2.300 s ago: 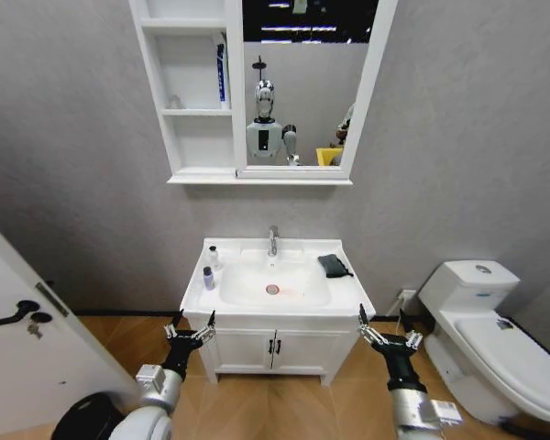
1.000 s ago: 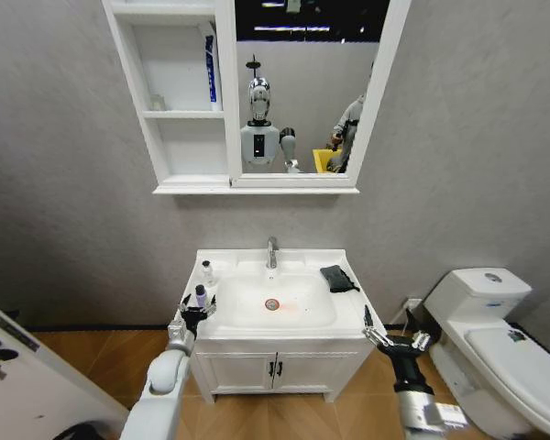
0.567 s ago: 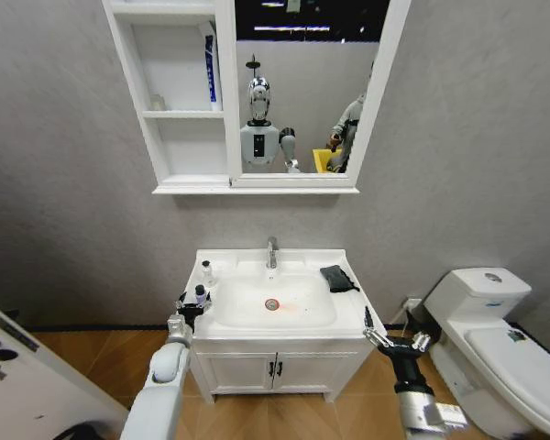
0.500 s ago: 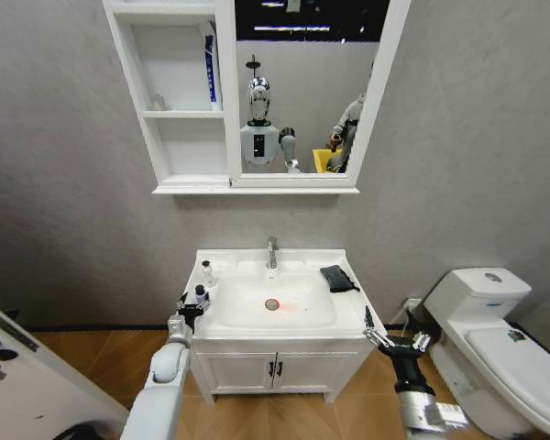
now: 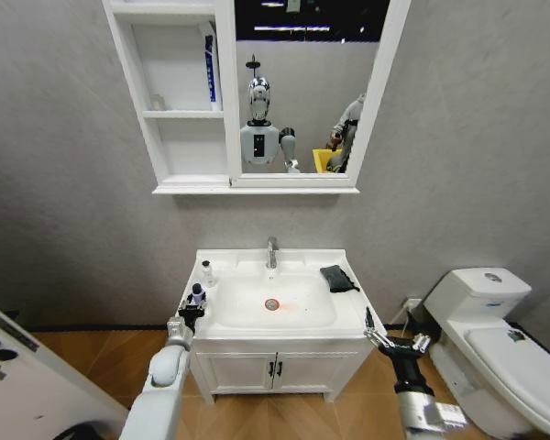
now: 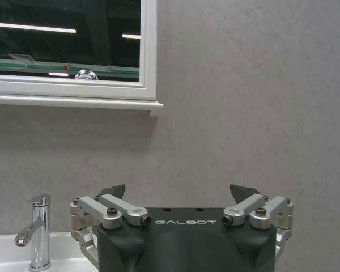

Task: Move facial cleanser and shampoo from washbasin to cabinet, then wipe washbasin with towel.

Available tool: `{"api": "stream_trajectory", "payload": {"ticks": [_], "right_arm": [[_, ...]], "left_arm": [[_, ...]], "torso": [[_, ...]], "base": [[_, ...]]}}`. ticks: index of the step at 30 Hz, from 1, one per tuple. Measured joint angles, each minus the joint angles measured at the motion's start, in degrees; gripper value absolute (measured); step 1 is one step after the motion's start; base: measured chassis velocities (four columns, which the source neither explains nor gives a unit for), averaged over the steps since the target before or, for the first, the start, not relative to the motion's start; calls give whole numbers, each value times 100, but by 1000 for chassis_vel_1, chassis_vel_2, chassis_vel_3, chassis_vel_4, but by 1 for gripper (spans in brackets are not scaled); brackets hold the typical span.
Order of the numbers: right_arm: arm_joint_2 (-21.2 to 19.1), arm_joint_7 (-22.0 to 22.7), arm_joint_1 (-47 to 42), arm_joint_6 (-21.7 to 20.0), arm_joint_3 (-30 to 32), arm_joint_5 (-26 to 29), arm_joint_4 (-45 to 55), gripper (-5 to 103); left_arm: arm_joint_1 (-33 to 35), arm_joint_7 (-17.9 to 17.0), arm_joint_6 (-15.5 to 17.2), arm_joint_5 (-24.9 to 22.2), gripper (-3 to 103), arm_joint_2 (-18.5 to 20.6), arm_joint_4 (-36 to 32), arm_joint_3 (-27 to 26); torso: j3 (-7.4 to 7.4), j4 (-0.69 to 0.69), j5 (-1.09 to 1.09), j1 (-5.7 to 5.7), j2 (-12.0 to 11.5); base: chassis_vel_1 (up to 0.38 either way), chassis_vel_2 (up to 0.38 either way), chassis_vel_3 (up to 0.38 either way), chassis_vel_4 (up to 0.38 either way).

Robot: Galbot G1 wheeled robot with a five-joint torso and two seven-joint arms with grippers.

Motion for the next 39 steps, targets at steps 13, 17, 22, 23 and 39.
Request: {"api": "stream_trajectory", "payload": {"ticks": [13,17,22,23,39], "right_arm": [[-60,23,12,-27,8,10,46,100],[-40,31,11,-25,24,7,29,100],[-3,35,-1,20,26,4,-13,100],[-1,34,-15,50,41,5,-30,100],[6,27,-105,224,89,97,-155,100]], "left_arm": [[-1288,-506,1049,-2462,42,2181,-1316,596],[-2182,-625,1486,-3426,42,3129,-1344,947],[-3605,-736,2320,-4591,42,4082,-1044,1542],[-4035,-676,2438,-4825,42,4256,-904,1759],[-7362,-859,3078,-5599,42,3703,1144,3737]], "torso": [[0,0,0,0,0],[0,-1,0,0,0],[0,1,1,0,0],[0,0,2,0,0],[1,-1,1,0,0]], "base": [[0,0,0,0],[0,0,0,0],[0,0,0,0],[0,0,0,0],[0,0,0,0]]}}
